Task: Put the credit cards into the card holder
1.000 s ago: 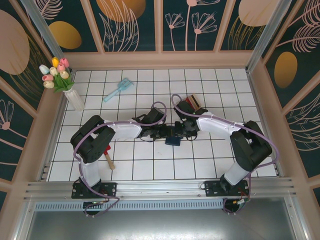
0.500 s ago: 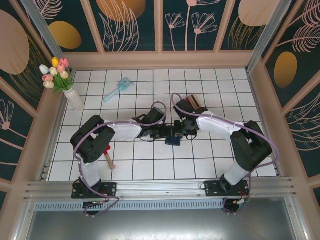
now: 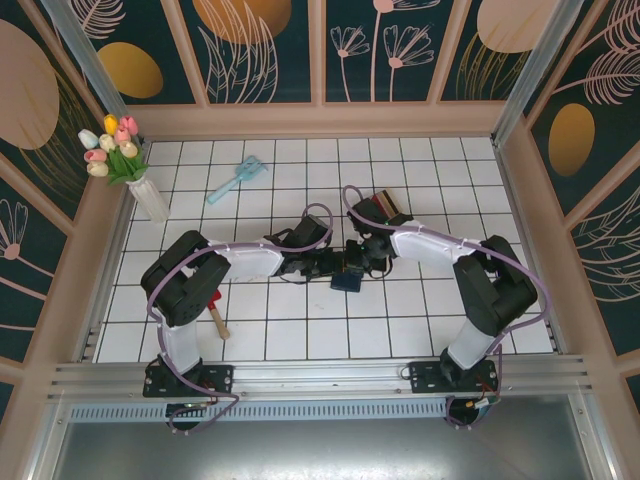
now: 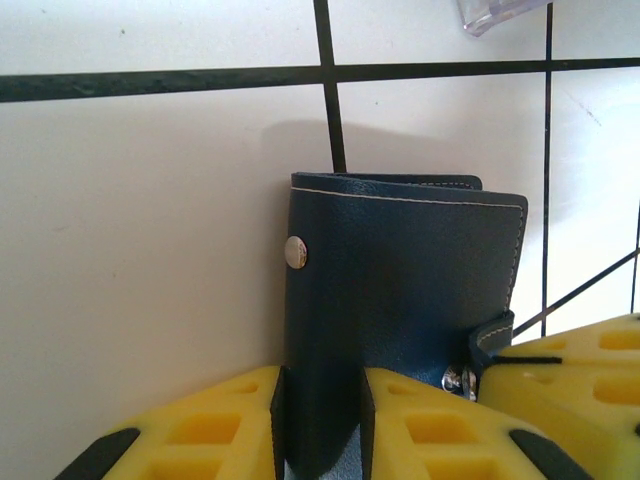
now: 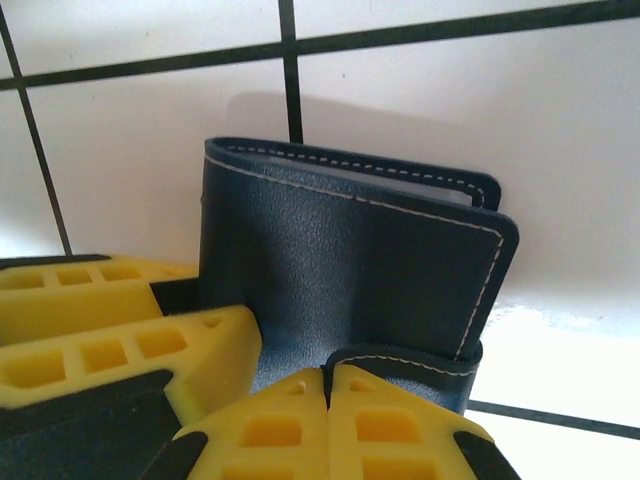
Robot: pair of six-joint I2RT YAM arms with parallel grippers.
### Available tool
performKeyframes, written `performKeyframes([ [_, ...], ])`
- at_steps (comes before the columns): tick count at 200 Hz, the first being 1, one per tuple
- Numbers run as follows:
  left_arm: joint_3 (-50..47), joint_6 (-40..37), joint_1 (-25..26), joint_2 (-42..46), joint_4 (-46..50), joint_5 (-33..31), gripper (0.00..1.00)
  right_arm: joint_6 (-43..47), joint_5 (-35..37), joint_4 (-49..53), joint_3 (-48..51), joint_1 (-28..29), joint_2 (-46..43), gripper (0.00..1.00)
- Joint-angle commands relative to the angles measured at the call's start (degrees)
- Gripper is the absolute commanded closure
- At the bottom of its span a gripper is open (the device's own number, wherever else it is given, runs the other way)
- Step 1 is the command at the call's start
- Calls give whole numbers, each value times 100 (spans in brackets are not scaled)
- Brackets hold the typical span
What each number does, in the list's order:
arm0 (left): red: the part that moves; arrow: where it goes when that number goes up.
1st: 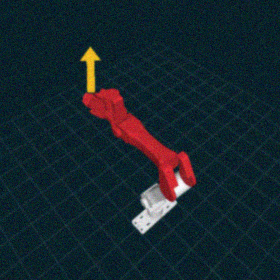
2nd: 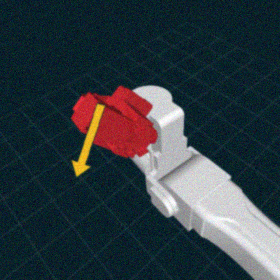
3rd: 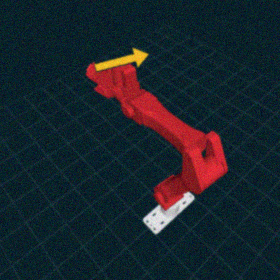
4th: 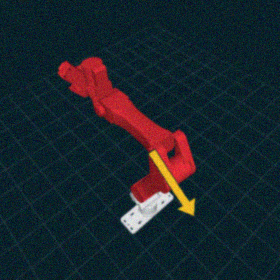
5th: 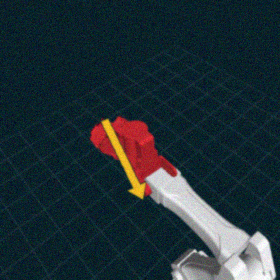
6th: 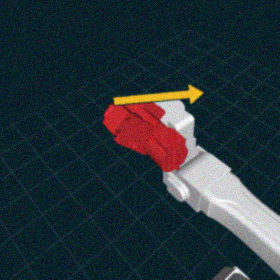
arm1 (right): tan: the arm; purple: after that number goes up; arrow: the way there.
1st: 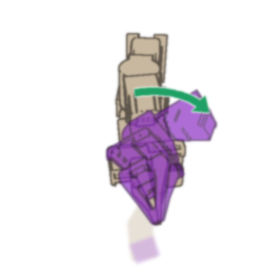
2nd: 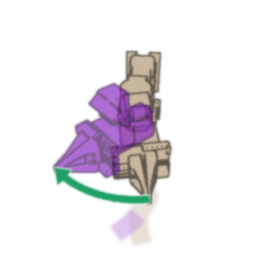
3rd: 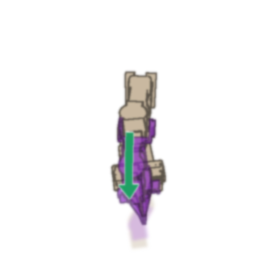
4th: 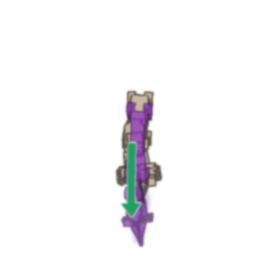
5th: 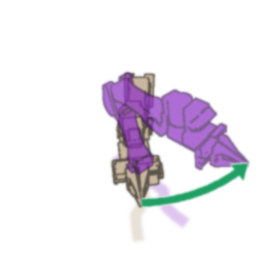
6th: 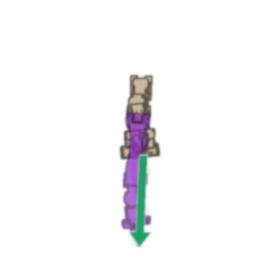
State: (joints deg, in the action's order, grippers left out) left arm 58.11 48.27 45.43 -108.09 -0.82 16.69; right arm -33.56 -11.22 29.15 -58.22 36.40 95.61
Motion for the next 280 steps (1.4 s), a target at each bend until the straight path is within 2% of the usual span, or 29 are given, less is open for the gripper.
performKeyframes([
  [1, -96, 54, 17, -152, -50, 122, 73, -120, -208, -170, 55, -38, 122, 100],
  [45, -98, 73, 18, -150, -41, 71, 74, 40, -312, 61, 58, -28, 191, 100],
  [64, -80, 70, 14, -153, -24, 67, 74, 59, 90, 387, -166, 57, 130, 100],
  [87, -91, 66, 18, -137, -11, 37, 74, 139, 89, 577, -357, 63, 188, 100],
  [116, -107, 80, 12, -149, -41, 44, 74, 153, -80, 521, -371, 102, 336, 100],
  [157, -124, 82, 14, -119, -32, 45, 74, 30, 157, 461, -246, 204, 384, 100],
  [173, -159, 107, 12, -108, -76, 62, 74, -10, 35, 280, -133, 175, 441, 100],
  [237, -190, 113, 18, -102, -94, 29, 74, -109, 241, 553, 20, 217, 707, 100],
  [280, -166, 79, 18, -96, -46, 19, 74, 16, 334, 799, -517, 192, 416, 100],
])
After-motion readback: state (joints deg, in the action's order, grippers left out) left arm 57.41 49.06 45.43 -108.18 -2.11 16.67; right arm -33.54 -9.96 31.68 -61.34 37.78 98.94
